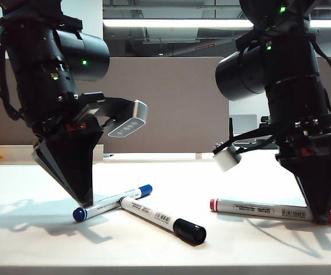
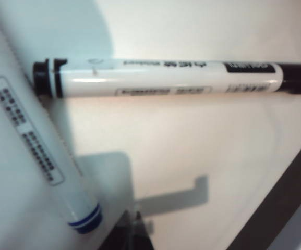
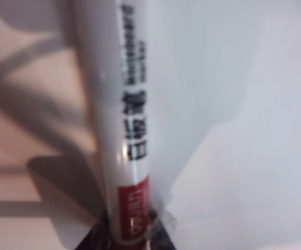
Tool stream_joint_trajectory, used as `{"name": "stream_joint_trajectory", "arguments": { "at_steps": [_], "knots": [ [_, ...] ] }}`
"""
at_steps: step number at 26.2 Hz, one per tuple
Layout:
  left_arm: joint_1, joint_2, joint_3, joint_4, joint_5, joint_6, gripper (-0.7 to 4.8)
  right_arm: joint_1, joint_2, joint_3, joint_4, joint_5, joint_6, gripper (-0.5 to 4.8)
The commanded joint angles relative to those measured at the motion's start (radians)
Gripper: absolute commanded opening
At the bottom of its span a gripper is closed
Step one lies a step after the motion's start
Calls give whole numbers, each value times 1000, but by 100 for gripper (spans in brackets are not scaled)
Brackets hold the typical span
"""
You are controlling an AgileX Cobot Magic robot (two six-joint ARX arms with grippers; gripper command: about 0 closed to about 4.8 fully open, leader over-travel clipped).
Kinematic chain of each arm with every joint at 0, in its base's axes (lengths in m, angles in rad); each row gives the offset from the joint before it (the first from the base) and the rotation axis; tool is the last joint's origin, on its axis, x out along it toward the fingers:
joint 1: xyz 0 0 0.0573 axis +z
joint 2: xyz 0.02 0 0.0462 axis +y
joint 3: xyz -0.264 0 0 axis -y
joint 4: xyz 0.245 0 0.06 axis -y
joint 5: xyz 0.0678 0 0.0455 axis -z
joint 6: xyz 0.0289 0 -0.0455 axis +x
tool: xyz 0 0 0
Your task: Pick up the markers one by one and line them up horizontally in a straight line on the table.
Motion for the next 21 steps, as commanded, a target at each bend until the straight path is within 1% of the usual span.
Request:
{"name": "stream_joint_trajectory", "arguments": {
  "at_steps": [1,6,10,14,16,17,18,21],
  "knots": [
    [32,-7,5,9,5,3,-3,-1,5,-5,-27,-2,-91,118],
    [43,-17,5,36,11,1,-3,-1,5,-5,-25,5,-97,118],
    [43,-19,5,54,21,0,-3,-1,5,-5,-5,47,-116,140],
    [43,-19,5,62,35,-3,-3,-1,5,-5,34,72,-126,139],
    [43,-19,5,64,34,-3,-3,0,5,-5,55,70,-148,133],
    [43,-19,5,66,35,-3,-3,0,5,-5,64,70,-149,109],
    [43,-19,5,66,35,-4,-3,0,5,-5,72,72,-149,98],
    [43,-19,5,69,37,-3,-3,0,5,-5,91,87,-167,92]
  ]
}}
